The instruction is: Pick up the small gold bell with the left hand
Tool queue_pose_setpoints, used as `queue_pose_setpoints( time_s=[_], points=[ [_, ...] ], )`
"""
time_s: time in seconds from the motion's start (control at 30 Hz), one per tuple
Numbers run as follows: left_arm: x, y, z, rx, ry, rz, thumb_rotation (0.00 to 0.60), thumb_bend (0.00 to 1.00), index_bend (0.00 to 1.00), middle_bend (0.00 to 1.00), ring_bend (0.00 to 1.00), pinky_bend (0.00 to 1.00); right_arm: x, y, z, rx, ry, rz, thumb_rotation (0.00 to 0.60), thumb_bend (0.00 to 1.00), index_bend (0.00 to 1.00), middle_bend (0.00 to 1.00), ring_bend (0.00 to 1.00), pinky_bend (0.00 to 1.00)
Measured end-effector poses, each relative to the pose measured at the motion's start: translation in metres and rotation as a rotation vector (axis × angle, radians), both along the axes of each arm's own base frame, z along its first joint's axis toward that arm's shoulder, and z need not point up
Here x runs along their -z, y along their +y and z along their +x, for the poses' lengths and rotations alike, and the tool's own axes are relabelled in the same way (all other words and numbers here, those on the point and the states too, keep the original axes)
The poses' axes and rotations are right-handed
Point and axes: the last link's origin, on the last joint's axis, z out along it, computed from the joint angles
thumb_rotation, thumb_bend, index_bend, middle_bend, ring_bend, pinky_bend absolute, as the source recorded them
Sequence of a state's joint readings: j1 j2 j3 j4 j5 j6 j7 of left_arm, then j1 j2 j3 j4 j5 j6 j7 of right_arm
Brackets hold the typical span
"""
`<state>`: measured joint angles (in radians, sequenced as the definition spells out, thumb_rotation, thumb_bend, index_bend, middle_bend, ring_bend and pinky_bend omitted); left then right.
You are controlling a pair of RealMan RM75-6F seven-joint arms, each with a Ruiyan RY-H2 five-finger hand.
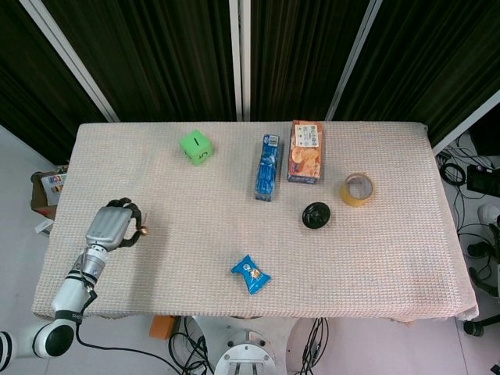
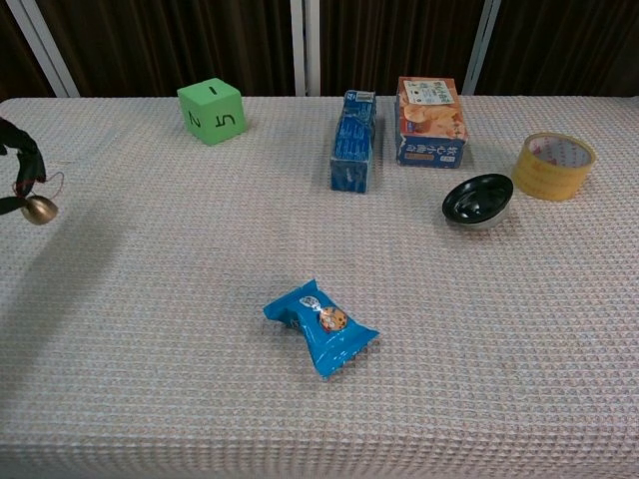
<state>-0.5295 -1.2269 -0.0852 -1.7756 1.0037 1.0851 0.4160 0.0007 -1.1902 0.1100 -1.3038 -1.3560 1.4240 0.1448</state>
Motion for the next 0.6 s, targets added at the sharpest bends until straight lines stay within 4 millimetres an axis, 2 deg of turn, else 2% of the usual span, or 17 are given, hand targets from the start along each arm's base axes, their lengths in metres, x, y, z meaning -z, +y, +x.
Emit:
queue_pose_setpoints(
  time_s=[0.13, 0.33, 0.6],
  points=[
    [-0.002, -0.001, 0.005, -0.004, -0.027, 0.014, 0.6, 0.45, 0.74, 0.33, 0.17, 0.22, 0.002, -0.002, -0.001, 0.007, -0.006, 0.01, 0.6, 0.19, 0.0, 0.0, 0.0, 0.0],
    [0.016, -0.008, 0.002, -0.041, -0.078, -0.128, 0.6, 0.45, 0.74, 0.33, 0.17, 0.22, 0.002, -0.002, 0.001, 0.002, -0.003, 0.011, 0.6, 0.19, 0.0, 0.0, 0.0, 0.0],
    [0.038, -0.008, -0.005, -0.062, -0.112, -0.189, 0.6, 0.45, 0.74, 0.32, 0.17, 0.22, 0.001, -0.002, 0.001, 0.001, -0.004, 0.009, 0.6, 0.19, 0.0, 0.0, 0.0, 0.0]
  ],
)
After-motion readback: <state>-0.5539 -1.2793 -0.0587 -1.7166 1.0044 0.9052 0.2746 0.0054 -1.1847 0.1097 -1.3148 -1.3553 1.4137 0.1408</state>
